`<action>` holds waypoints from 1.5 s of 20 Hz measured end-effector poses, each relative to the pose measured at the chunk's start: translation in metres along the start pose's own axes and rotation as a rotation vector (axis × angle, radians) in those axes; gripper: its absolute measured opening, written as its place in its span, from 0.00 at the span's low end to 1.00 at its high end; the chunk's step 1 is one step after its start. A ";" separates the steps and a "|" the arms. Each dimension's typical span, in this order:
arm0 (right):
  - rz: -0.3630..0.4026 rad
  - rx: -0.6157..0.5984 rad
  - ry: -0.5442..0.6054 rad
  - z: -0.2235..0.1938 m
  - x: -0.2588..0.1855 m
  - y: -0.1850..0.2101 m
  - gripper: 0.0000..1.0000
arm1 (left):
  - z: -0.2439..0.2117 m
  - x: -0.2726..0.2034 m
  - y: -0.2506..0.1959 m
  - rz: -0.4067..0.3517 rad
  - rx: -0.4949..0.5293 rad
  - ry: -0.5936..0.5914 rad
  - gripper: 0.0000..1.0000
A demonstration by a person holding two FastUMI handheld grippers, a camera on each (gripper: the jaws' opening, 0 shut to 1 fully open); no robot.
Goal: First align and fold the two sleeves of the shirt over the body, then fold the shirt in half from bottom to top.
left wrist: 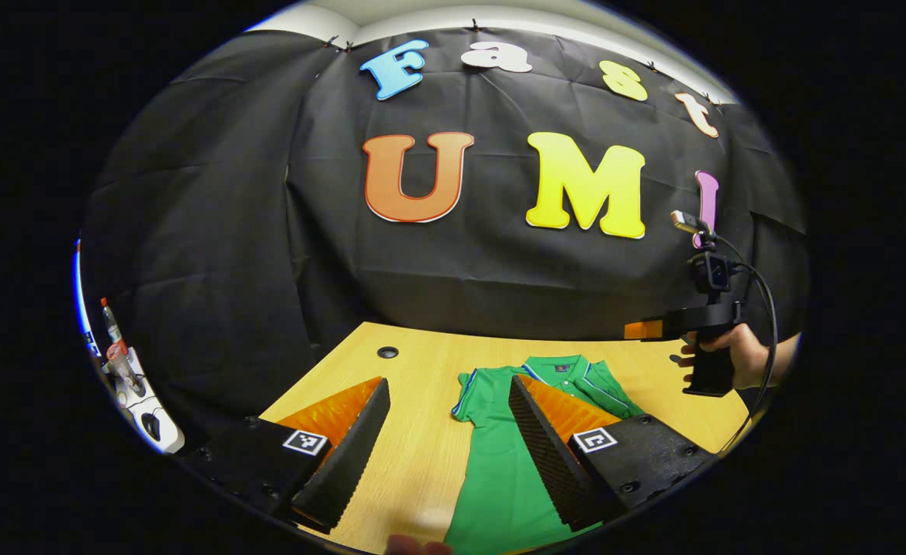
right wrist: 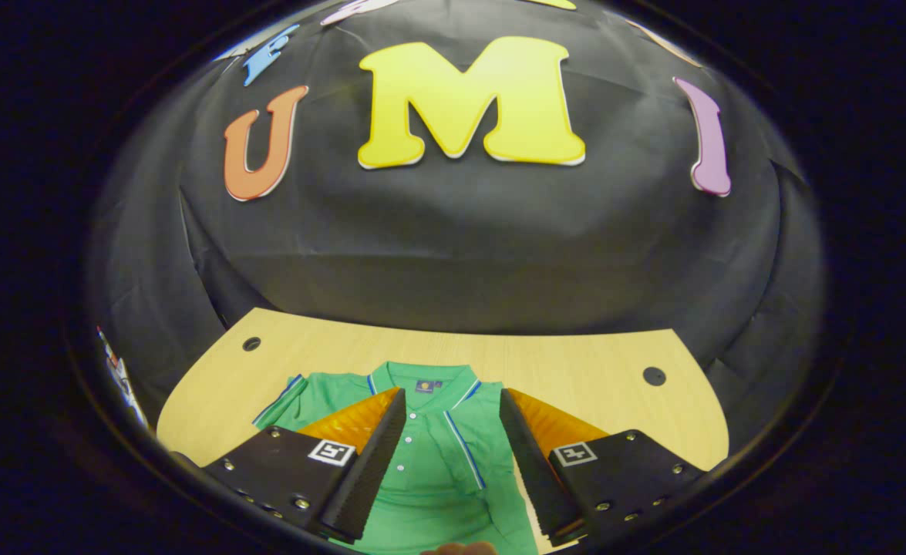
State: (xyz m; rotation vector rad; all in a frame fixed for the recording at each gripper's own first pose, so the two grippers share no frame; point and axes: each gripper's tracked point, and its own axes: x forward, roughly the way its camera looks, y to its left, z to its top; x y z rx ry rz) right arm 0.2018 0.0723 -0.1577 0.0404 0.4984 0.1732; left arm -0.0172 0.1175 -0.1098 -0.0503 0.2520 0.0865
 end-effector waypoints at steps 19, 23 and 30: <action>-0.056 -0.073 -0.141 0.016 -0.210 -0.039 0.83 | -0.039 0.194 -0.014 -0.224 -0.009 0.086 0.97; -0.094 -0.079 -0.046 -0.024 -0.202 -0.055 0.83 | -0.078 0.245 -0.014 -0.225 -0.030 0.160 0.96; -0.119 -0.049 0.049 -0.058 -0.191 -0.068 0.83 | -0.141 0.302 -0.015 -0.223 -0.028 0.266 0.89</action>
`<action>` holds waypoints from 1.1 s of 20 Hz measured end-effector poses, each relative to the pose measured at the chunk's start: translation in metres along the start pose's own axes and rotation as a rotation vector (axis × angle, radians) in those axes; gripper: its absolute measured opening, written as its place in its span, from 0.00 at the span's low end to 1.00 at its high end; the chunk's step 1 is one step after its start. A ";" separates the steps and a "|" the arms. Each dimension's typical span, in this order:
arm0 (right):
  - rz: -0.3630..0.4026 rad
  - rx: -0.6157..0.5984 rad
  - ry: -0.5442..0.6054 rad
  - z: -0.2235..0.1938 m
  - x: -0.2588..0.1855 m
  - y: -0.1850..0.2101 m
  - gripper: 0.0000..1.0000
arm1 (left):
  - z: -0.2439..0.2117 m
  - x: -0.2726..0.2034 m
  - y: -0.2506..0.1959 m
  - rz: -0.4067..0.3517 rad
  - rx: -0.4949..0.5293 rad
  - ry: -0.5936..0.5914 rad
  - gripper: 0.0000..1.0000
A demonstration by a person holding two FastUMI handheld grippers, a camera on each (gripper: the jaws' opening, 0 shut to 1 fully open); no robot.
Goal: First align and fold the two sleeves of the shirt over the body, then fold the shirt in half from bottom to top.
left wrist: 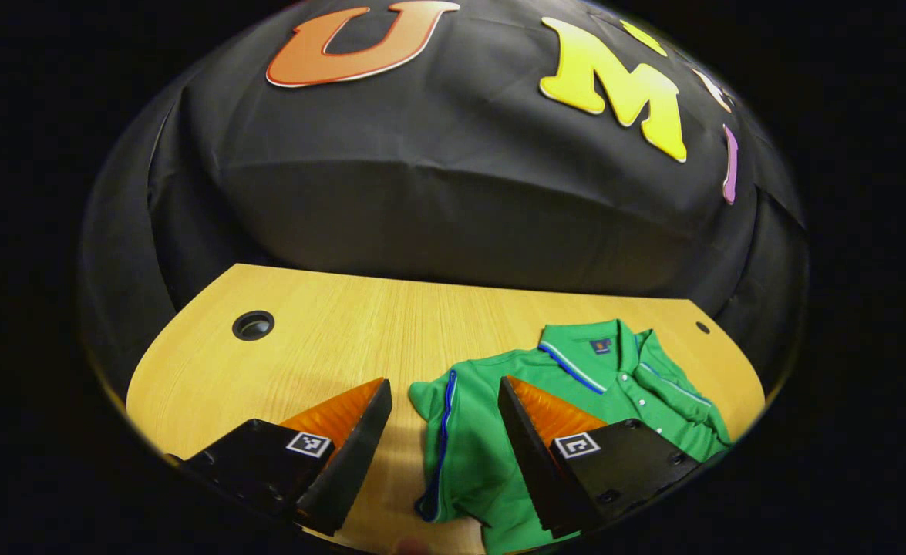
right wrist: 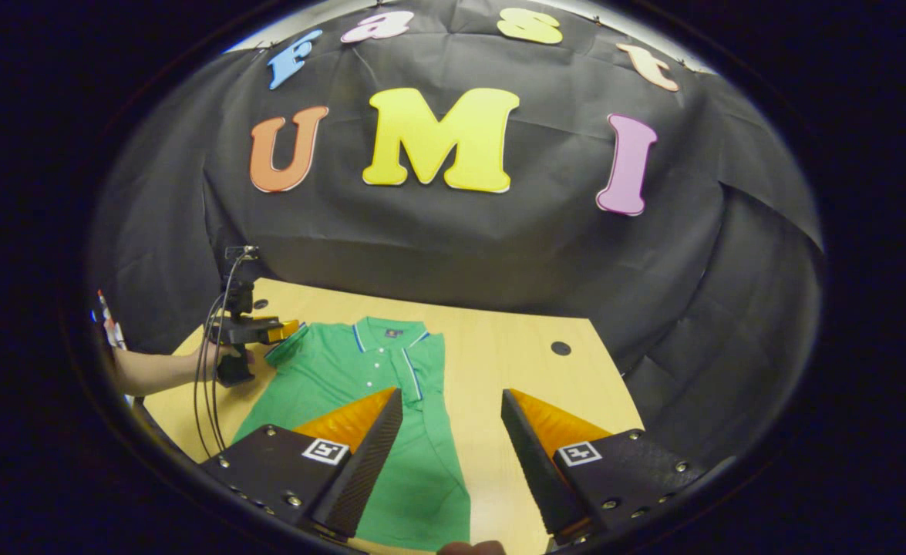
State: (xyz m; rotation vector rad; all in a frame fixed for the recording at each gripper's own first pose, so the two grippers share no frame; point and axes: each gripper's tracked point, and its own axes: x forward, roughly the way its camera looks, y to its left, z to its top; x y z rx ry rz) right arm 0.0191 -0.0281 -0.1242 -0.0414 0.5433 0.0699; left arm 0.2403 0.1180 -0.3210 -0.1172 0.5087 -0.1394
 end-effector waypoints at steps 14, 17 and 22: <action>-0.025 0.073 0.052 -0.015 0.021 -0.019 0.83 | -0.030 0.019 -0.003 -0.029 0.022 0.103 0.25; -0.043 0.096 0.051 -0.017 0.021 -0.028 0.83 | -0.030 0.018 -0.001 -0.036 0.040 0.115 0.22; -0.050 0.120 0.053 -0.023 0.018 -0.033 0.83 | -0.015 0.007 -0.005 -0.060 0.044 0.090 0.06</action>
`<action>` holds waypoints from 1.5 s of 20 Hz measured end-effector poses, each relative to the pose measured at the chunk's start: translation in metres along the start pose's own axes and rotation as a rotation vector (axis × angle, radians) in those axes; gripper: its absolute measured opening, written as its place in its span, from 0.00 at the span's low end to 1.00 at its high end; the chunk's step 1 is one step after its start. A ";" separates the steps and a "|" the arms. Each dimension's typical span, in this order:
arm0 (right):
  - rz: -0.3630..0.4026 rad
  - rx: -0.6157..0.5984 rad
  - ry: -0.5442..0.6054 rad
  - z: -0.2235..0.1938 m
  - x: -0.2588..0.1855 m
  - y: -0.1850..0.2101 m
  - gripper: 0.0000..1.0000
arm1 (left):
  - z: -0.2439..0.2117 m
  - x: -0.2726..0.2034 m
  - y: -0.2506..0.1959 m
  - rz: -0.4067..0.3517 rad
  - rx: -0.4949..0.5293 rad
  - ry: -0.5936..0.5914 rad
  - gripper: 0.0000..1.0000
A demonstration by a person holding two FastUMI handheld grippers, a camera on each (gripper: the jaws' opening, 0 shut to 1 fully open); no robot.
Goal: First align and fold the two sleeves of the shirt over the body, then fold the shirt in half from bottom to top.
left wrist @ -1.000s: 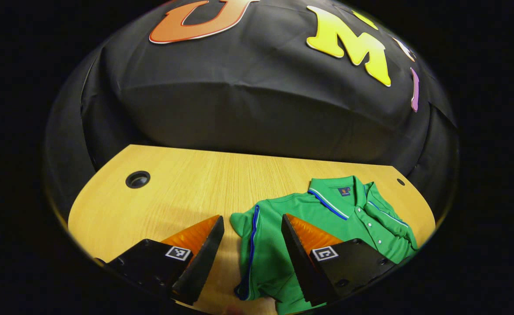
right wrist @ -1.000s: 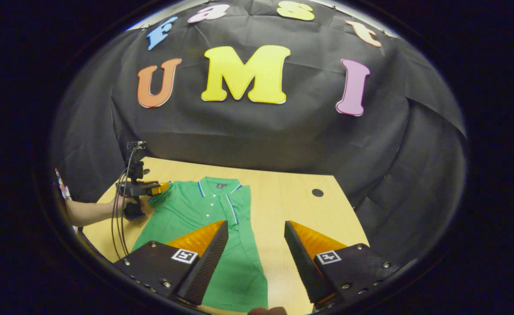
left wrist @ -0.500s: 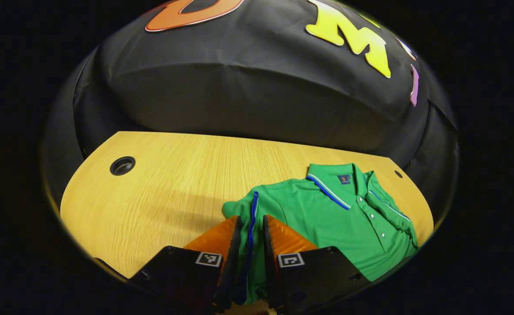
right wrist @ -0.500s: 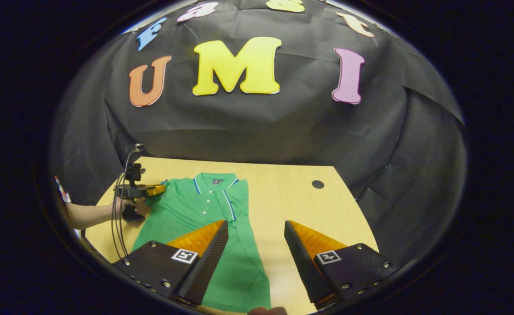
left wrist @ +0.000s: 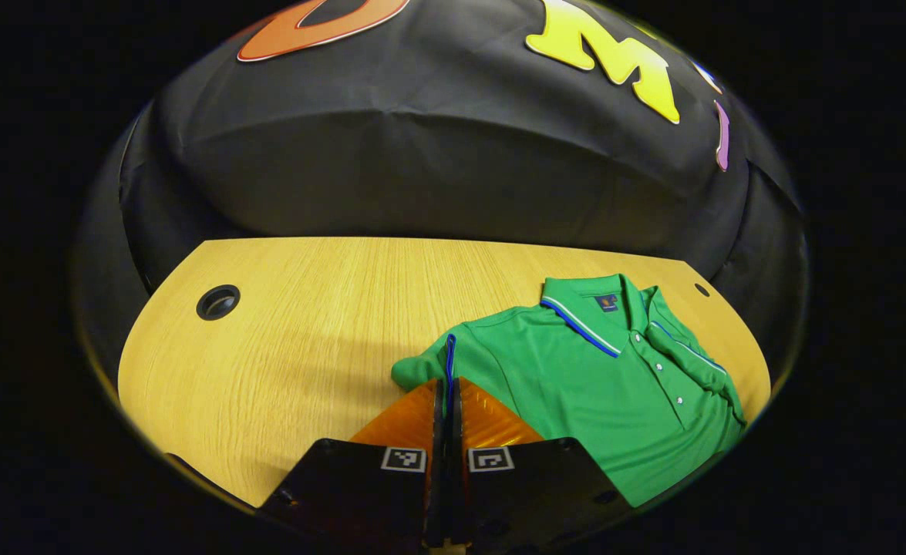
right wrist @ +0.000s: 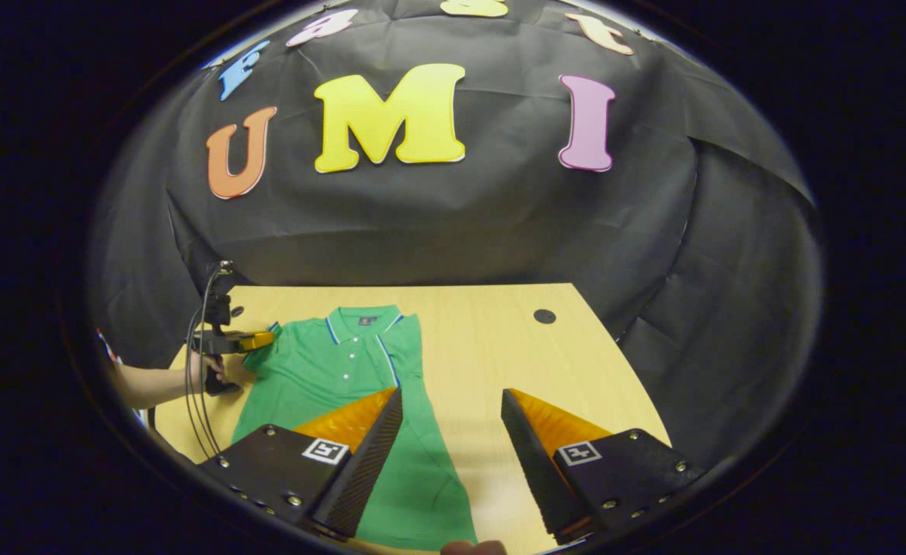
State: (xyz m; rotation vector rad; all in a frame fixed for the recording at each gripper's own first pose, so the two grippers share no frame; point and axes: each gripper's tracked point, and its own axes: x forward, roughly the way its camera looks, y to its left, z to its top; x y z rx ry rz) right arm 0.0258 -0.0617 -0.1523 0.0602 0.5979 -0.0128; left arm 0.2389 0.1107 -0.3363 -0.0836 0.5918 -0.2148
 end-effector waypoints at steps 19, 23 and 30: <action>-0.038 0.182 -0.046 -0.017 -0.036 -0.054 0.83 | 0.052 -0.021 -0.132 -0.061 0.113 -0.009 0.05; -0.028 0.201 -0.053 -0.018 -0.036 -0.056 0.83 | 0.046 -0.029 -0.157 -0.123 0.082 0.008 0.21; 0.037 0.173 -0.071 -0.011 -0.030 -0.042 0.83 | 0.040 -0.077 -0.133 -0.036 0.074 -0.008 0.98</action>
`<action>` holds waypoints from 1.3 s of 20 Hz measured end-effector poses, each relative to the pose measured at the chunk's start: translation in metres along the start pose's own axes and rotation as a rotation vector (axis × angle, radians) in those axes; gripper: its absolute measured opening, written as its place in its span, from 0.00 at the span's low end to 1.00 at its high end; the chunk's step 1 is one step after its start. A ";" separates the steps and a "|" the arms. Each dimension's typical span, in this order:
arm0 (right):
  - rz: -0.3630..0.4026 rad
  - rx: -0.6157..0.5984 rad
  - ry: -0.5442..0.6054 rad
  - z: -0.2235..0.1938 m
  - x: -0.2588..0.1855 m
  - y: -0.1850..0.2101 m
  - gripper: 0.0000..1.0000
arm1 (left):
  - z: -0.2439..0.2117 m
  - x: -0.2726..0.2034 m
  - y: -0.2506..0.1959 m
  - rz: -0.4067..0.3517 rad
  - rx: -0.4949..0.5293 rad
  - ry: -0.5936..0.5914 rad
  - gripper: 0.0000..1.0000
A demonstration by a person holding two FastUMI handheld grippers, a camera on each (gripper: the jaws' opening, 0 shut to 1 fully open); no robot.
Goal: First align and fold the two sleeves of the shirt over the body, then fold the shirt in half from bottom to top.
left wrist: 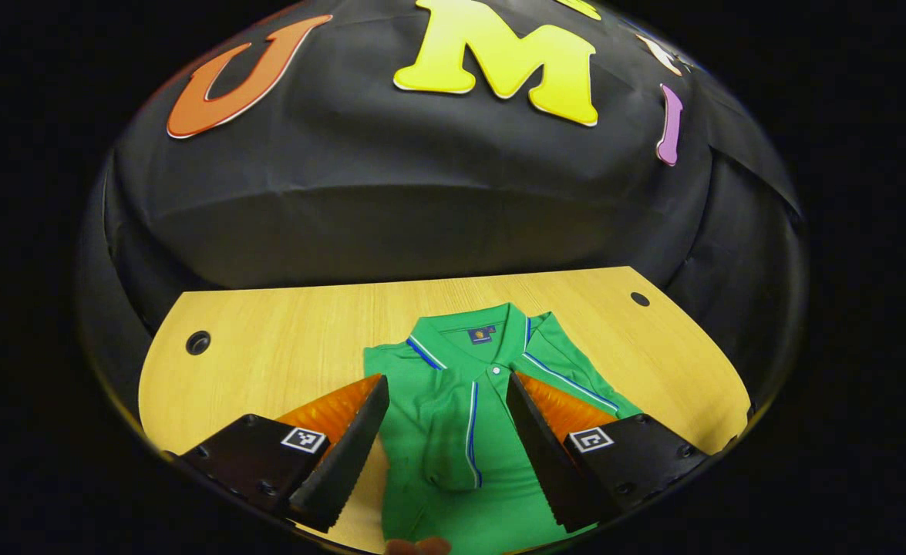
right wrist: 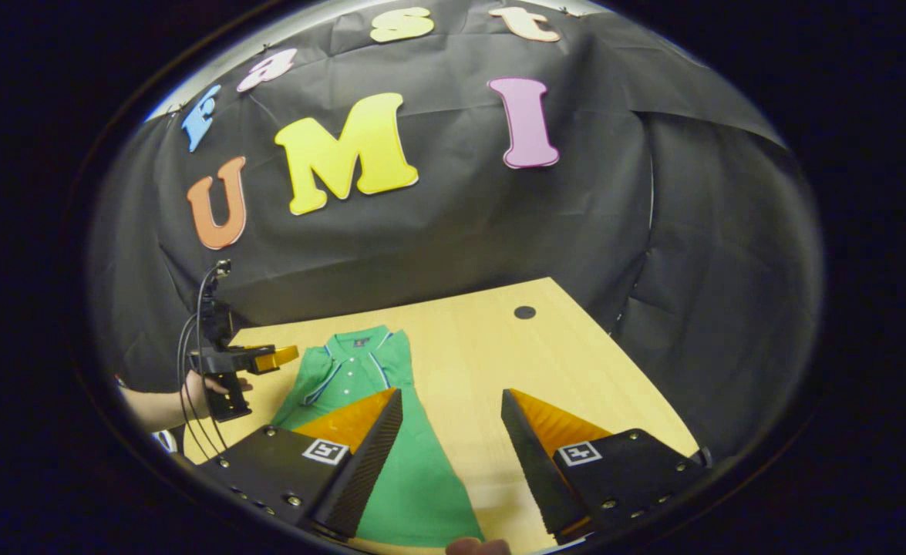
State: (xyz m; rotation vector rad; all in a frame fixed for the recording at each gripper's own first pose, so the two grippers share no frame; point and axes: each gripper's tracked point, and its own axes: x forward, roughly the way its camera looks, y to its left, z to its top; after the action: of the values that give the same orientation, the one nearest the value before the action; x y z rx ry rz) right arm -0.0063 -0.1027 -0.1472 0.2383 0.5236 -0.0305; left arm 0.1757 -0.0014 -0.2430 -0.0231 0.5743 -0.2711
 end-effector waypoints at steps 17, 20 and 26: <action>0.286 -0.389 0.222 -0.095 0.009 0.004 0.83 | -0.135 -0.205 0.000 0.027 0.032 0.113 0.98; 0.291 -0.418 0.336 -0.143 -0.006 -0.018 0.83 | -0.192 -0.234 -0.007 -0.027 0.047 0.224 0.98; 0.273 -0.488 0.509 -0.228 -0.033 -0.059 0.83 | -0.275 -0.274 -0.011 -0.075 -0.006 0.372 0.99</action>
State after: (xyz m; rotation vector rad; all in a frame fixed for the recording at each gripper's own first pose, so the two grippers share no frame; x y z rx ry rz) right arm -0.1525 -0.1081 -0.3350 -0.1706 0.9796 0.4299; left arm -0.1953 0.0741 -0.3267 0.0001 0.9449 -0.3497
